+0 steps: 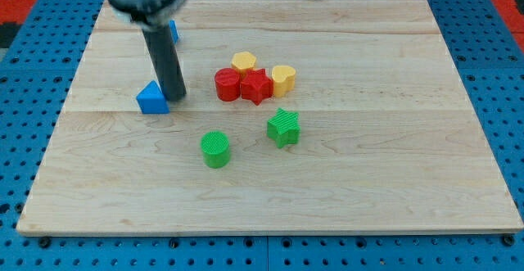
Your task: Push the blue triangle closer to the green circle
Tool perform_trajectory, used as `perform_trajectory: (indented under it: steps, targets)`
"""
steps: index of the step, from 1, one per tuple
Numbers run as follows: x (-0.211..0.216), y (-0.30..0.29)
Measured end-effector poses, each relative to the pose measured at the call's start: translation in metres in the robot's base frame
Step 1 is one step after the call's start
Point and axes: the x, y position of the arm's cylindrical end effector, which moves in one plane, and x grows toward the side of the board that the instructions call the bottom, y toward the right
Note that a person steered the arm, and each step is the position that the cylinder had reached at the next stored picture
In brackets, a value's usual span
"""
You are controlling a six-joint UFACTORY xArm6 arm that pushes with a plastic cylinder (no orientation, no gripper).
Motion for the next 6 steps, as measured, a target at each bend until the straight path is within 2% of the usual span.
perform_trajectory:
  steps: [1, 2, 3, 4, 5, 6]
  targets:
    - [-0.008, -0.006]
    - [-0.056, -0.032]
    - [-0.069, -0.061]
    - [-0.010, -0.011]
    - [-0.014, -0.035]
    - [-0.062, -0.036]
